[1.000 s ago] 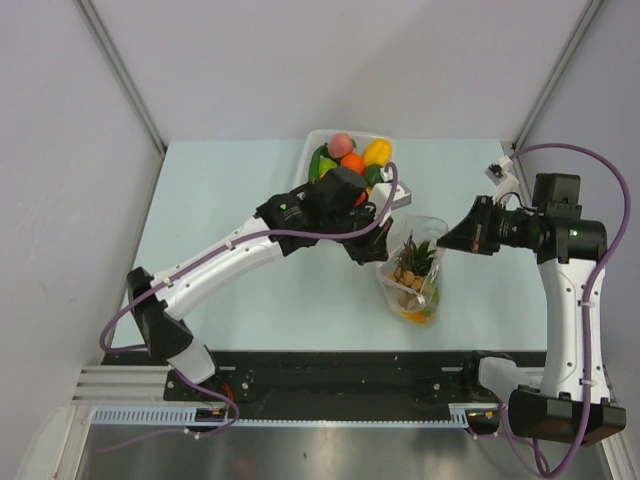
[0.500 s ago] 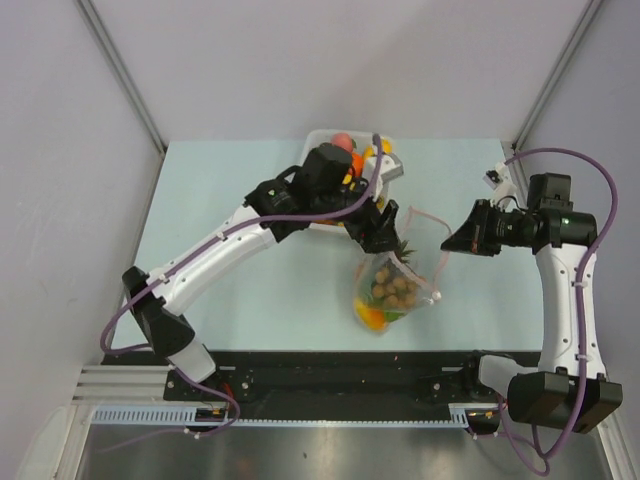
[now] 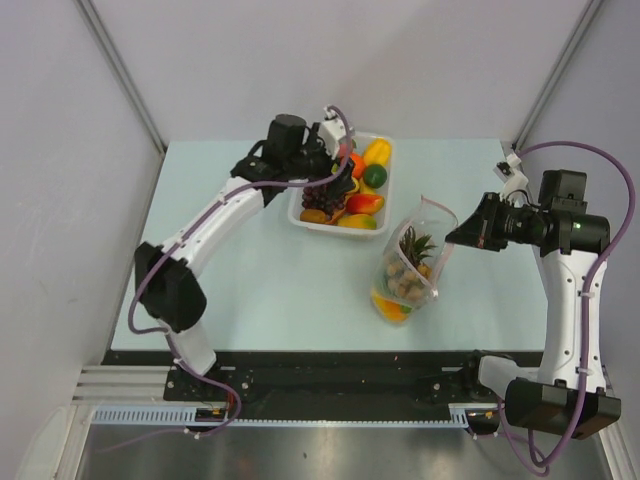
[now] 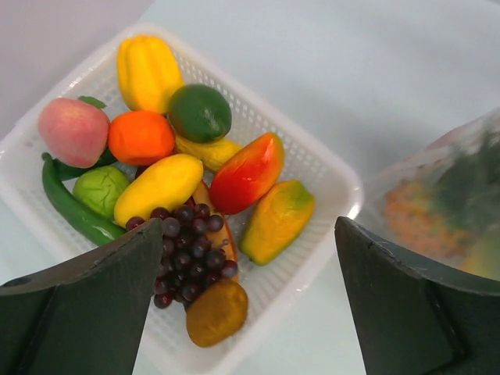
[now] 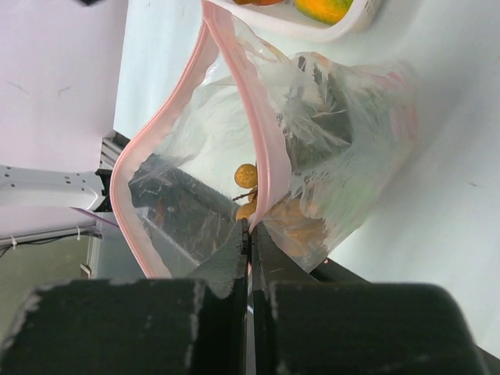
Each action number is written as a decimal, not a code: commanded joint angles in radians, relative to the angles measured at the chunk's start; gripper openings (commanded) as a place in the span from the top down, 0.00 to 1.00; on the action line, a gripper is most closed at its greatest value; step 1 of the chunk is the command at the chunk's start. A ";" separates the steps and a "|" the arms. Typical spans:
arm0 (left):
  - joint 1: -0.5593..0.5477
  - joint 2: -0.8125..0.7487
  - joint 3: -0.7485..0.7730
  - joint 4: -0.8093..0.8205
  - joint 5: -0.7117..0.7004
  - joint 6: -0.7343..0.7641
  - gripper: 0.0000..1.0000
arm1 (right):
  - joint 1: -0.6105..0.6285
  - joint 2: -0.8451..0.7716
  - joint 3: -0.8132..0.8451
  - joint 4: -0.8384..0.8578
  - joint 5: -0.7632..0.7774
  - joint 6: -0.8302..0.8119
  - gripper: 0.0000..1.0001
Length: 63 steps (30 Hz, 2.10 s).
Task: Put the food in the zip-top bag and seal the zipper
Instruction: Pick up the fake fruit from the bin, then place the fake fruit in the zipper food storage bag.
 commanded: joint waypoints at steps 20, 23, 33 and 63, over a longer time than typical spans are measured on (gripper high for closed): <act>-0.080 0.487 0.163 0.199 -0.003 0.437 0.06 | -0.006 0.014 -0.027 0.037 -0.001 0.029 1.00; -0.090 0.539 0.222 0.173 -0.014 0.451 0.08 | -0.006 0.011 -0.027 0.043 -0.005 0.034 1.00; -0.104 0.466 0.176 0.157 -0.008 0.478 0.53 | -0.006 0.008 -0.030 0.045 -0.015 0.029 1.00; -0.346 -0.209 -0.003 0.122 -0.060 -0.695 0.82 | 0.124 -0.079 -0.109 0.283 -0.052 0.244 1.00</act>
